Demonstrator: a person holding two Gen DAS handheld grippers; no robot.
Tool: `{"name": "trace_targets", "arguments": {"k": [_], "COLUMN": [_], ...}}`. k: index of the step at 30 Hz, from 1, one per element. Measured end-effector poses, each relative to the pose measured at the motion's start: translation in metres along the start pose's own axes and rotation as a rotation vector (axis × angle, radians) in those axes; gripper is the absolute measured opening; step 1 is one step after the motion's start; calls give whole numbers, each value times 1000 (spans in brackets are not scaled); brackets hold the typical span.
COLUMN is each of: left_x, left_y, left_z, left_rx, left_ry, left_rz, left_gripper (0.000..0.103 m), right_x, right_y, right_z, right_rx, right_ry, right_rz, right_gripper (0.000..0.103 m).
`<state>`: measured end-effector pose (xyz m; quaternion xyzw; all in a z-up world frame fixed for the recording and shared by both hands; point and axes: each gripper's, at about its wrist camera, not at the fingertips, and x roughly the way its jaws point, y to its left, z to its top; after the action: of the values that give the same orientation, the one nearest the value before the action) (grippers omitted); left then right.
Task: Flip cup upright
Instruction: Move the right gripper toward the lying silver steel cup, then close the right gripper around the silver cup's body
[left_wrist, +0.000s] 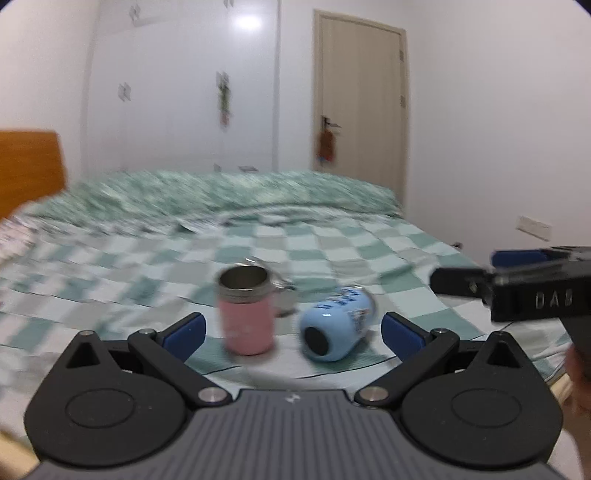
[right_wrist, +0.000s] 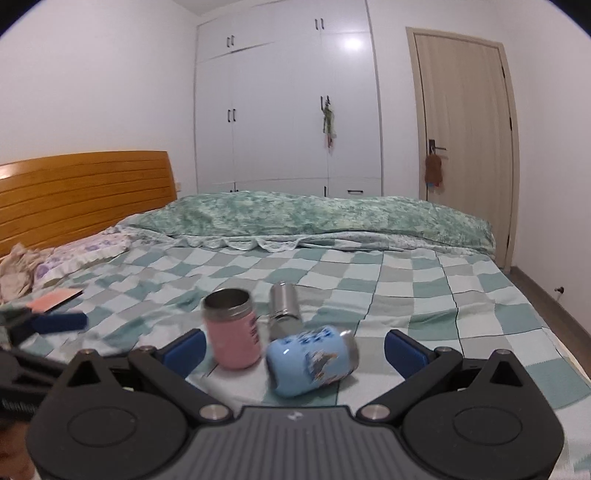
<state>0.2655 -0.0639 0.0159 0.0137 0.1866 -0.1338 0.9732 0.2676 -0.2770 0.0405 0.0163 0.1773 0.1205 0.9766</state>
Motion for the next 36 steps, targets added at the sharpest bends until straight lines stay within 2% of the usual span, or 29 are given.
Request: {"name": "trace_targets", "arguments": {"k": [3, 8, 12, 18, 22, 27, 36], "left_x": [39, 99, 144, 202, 231, 258, 284], "left_y": [0, -5, -13, -14, -7, 10, 49], "left_z": [4, 7, 14, 28, 32, 33, 40], "left_rx": [-17, -29, 35, 161, 185, 164, 149], "left_ry": [48, 80, 100, 122, 128, 137, 128], "left_rz": [-89, -169, -246, -403, -402, -393, -293], "left_gripper": [103, 103, 103, 103, 103, 103, 103], "right_x": [25, 66, 103, 150, 180, 224, 296], "right_y": [-23, -56, -76, -96, -104, -100, -82], "right_z": [15, 31, 37, 41, 43, 49, 65], "right_rx": [48, 115, 158, 213, 248, 257, 201], "right_ry": [8, 26, 52, 102, 136, 171, 232], "right_rz": [13, 17, 7, 14, 24, 58, 141], "right_gripper": [102, 101, 100, 100, 100, 100, 101]}}
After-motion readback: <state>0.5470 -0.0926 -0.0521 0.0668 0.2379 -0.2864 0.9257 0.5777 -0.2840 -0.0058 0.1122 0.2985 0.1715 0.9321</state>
